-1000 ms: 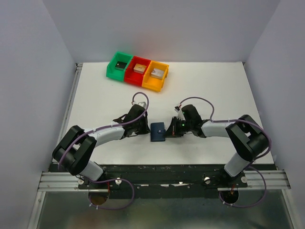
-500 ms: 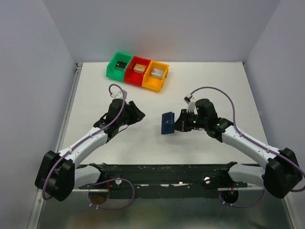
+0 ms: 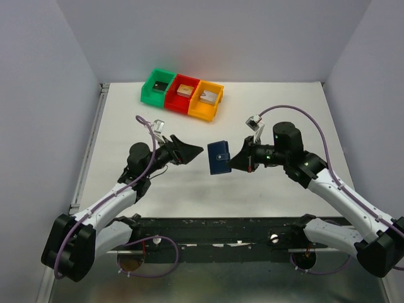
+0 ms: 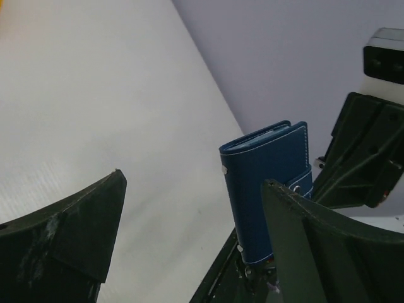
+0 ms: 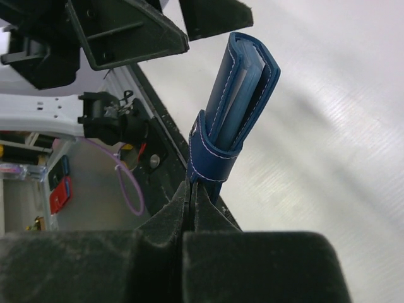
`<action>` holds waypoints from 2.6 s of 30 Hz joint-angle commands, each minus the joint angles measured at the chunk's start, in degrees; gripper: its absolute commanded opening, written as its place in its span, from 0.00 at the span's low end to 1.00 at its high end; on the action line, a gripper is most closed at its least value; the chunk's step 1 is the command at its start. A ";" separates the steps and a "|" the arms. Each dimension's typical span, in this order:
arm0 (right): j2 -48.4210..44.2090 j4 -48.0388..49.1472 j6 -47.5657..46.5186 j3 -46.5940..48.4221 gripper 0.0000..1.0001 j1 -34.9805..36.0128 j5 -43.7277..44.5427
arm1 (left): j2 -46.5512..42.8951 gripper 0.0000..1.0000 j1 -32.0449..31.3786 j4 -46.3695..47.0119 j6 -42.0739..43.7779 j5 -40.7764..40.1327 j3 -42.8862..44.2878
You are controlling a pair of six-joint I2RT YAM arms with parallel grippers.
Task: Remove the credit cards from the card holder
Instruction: Open the card holder.
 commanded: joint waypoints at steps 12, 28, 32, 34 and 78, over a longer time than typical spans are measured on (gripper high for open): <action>-3.37 4.29 2.14 2.10 0.00 0.15 -16.53 | 14.61 0.99 4.27 60.89 -24.30 23.63 -2.69; -1.87 6.14 2.32 2.98 0.01 0.15 -17.77 | 14.89 0.89 2.96 61.45 -25.73 28.11 0.39; -0.99 7.02 2.75 2.81 0.00 0.23 -17.86 | 15.33 0.81 1.20 61.36 -25.46 29.52 1.00; -0.82 7.28 2.93 2.72 0.01 0.23 -17.77 | 15.51 0.78 0.58 61.36 -25.29 29.69 1.27; 0.06 6.32 -0.23 -0.80 0.00 0.15 -15.31 | 13.22 0.45 0.23 61.45 -25.46 29.87 2.41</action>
